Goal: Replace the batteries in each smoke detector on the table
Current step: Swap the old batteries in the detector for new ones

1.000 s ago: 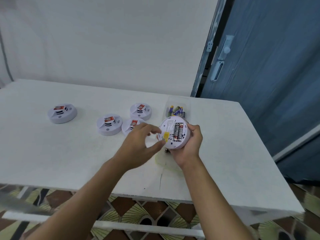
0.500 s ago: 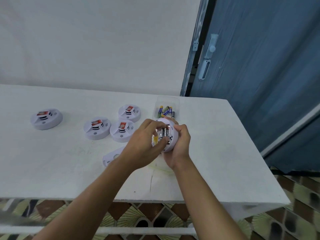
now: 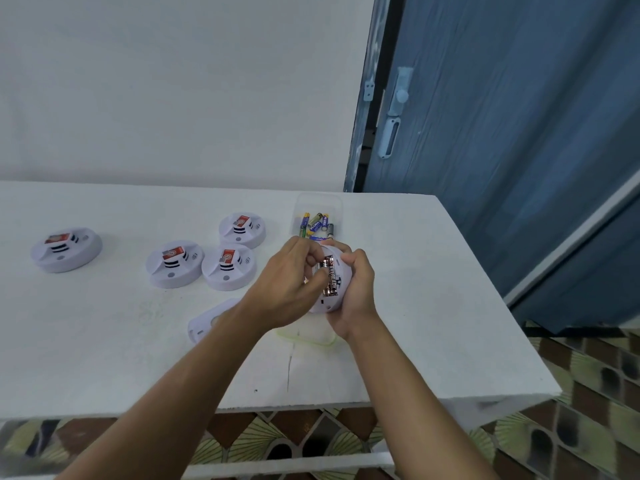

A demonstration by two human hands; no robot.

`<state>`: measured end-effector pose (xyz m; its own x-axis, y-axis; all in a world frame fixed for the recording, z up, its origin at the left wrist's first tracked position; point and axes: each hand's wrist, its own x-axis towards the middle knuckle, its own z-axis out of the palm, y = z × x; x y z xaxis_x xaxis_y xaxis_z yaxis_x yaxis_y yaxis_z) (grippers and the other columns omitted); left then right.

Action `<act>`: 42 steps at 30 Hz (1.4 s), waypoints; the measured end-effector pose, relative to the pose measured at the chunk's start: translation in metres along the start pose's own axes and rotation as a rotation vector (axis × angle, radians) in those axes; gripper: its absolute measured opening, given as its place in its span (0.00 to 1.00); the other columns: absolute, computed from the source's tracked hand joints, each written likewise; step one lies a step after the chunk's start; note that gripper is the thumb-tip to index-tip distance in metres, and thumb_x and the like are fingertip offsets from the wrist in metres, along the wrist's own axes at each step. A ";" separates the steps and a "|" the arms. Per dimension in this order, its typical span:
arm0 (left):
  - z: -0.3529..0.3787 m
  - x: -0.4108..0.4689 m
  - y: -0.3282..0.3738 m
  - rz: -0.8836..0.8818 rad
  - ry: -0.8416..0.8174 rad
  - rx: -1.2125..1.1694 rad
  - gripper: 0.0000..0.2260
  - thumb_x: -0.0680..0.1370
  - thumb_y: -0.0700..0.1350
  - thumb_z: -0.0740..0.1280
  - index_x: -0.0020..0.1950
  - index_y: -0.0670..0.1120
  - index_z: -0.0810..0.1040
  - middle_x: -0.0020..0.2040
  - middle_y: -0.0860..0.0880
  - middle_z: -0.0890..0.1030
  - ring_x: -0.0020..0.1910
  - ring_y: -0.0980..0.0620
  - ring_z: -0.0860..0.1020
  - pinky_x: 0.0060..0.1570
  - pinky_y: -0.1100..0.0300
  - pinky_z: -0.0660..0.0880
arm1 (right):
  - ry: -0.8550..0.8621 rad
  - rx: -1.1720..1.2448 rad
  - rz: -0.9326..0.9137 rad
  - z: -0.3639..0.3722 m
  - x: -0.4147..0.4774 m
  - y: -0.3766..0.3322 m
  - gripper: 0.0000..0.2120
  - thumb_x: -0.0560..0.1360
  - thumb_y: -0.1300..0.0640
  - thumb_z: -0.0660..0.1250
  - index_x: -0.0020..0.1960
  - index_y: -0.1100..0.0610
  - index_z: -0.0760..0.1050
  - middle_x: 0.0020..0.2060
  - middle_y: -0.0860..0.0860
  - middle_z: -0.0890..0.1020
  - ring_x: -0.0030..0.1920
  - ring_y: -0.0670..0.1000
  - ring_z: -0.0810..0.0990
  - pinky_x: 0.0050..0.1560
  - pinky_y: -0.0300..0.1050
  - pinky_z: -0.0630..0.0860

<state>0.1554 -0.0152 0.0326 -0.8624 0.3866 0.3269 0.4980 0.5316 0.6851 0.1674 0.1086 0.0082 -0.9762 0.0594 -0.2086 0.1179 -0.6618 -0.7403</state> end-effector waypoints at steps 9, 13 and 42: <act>0.005 0.006 -0.002 0.121 -0.044 0.050 0.18 0.70 0.47 0.73 0.58 0.46 0.77 0.47 0.53 0.76 0.43 0.58 0.76 0.47 0.66 0.73 | 0.118 -0.052 -0.045 -0.007 0.004 -0.012 0.18 0.75 0.52 0.57 0.60 0.58 0.75 0.45 0.57 0.82 0.43 0.56 0.81 0.42 0.45 0.78; 0.002 0.010 0.004 0.165 -0.038 0.111 0.22 0.67 0.51 0.73 0.59 0.46 0.80 0.53 0.50 0.80 0.47 0.53 0.80 0.50 0.59 0.78 | 0.131 -0.092 -0.052 -0.010 0.006 -0.017 0.19 0.73 0.50 0.58 0.59 0.58 0.76 0.46 0.56 0.82 0.47 0.56 0.81 0.43 0.45 0.78; 0.005 0.009 0.016 -0.384 -0.074 -0.568 0.13 0.70 0.34 0.75 0.51 0.45 0.83 0.43 0.47 0.86 0.45 0.48 0.84 0.53 0.54 0.81 | 0.277 -0.254 -0.088 -0.010 0.008 -0.029 0.15 0.61 0.43 0.64 0.43 0.48 0.80 0.46 0.53 0.81 0.45 0.56 0.77 0.45 0.48 0.70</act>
<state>0.1556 0.0003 0.0432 -0.9495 0.3113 -0.0382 0.0165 0.1713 0.9851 0.1575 0.1359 0.0215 -0.9025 0.3305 -0.2762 0.1111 -0.4408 -0.8907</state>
